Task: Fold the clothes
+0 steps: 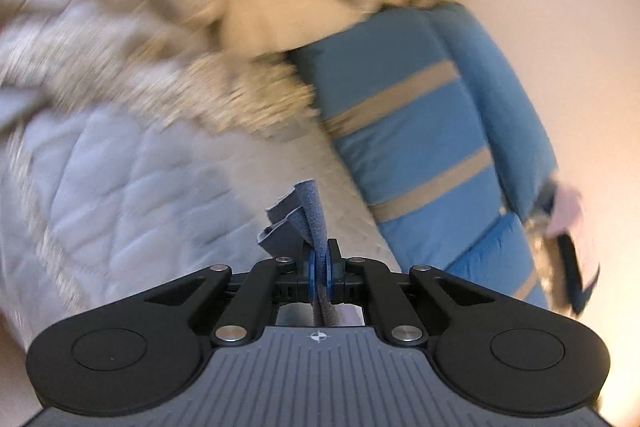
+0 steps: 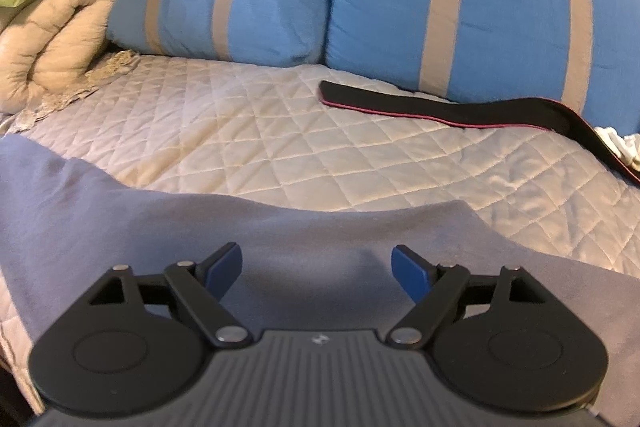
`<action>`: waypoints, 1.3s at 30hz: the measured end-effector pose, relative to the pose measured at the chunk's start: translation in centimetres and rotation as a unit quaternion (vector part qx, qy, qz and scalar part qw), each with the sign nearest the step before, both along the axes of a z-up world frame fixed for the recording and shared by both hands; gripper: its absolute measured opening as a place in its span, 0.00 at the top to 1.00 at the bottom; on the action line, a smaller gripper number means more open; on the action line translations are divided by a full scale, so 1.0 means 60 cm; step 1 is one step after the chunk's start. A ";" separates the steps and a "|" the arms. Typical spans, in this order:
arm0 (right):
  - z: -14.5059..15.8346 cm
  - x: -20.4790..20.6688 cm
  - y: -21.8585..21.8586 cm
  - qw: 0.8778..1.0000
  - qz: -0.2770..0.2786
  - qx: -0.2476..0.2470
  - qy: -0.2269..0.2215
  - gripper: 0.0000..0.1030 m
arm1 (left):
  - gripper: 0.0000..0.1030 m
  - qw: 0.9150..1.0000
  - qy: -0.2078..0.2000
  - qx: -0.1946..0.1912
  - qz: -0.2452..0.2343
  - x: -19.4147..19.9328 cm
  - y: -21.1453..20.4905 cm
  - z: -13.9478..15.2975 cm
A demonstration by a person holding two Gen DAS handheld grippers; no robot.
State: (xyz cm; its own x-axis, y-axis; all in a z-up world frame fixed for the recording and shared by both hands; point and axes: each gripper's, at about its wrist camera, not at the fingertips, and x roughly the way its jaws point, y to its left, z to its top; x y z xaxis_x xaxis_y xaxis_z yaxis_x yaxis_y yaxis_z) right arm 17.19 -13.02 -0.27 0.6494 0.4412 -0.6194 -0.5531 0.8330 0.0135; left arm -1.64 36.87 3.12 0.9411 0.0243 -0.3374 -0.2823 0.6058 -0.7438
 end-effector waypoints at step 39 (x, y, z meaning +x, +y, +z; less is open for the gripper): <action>0.032 -0.146 -0.035 1.000 0.011 -0.005 0.009 0.03 | 0.52 0.835 0.008 0.378 -0.400 0.136 -0.640 0.138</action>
